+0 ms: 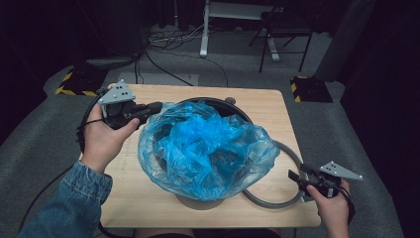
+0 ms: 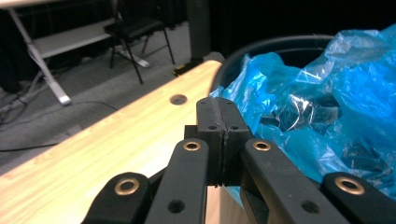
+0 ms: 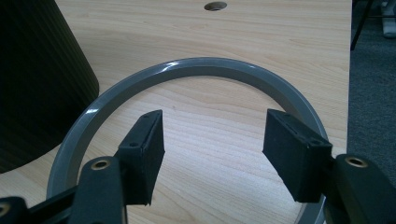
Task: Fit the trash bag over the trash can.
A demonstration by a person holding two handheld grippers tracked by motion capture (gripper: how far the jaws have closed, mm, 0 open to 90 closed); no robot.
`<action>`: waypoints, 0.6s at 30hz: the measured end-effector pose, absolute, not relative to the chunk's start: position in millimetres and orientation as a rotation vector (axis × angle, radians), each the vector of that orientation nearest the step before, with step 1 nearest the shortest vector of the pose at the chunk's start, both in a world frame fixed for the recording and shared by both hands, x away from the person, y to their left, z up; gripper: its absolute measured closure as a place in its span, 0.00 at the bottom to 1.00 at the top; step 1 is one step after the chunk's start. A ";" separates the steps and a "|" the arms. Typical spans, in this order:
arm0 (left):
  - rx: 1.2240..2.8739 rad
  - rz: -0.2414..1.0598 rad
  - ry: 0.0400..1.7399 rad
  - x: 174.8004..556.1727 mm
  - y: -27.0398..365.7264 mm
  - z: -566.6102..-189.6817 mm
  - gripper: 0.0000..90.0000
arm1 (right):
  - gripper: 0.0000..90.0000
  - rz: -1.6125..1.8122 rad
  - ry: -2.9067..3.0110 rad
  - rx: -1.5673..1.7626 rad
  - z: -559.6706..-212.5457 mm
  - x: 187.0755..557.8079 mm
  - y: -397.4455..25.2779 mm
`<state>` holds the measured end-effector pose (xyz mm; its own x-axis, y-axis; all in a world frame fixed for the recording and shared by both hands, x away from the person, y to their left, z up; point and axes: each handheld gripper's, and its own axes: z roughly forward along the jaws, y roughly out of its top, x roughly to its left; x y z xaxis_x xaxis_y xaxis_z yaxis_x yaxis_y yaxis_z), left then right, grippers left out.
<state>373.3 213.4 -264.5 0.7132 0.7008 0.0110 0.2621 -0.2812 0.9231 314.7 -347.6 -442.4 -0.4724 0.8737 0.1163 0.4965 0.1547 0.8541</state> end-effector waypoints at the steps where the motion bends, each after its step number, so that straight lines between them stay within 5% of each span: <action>1: 1.849 0.530 0.759 373.7 214.3 -265.0 1.00 | 0.43 1.252 2.032 1.303 -442.4 314.7 -347.5; 18: 1.834 0.437 0.847 392.2 224.3 -306.3 1.00 | 0.43 1.265 2.057 1.267 -436.1 314.0 -337.8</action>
<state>392.2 224.3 -306.3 0.6859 0.7229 -0.0834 0.3507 -0.2279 0.9083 314.0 -337.8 -436.1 -0.5019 0.8580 0.1094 0.4846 0.1741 0.8572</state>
